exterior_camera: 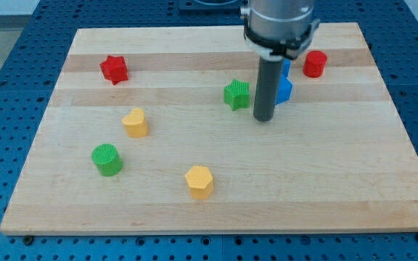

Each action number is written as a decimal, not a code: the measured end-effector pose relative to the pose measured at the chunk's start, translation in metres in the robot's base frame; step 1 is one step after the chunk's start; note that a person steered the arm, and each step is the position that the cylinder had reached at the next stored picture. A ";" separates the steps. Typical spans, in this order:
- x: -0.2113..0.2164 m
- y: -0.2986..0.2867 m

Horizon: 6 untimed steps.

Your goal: Push the blue cube towards the top center of the board

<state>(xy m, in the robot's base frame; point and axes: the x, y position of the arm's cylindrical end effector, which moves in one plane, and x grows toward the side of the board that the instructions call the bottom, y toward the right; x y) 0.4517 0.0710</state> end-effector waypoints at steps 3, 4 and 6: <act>0.032 0.035; 0.005 0.050; -0.069 0.034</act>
<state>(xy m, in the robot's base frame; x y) 0.3823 0.1046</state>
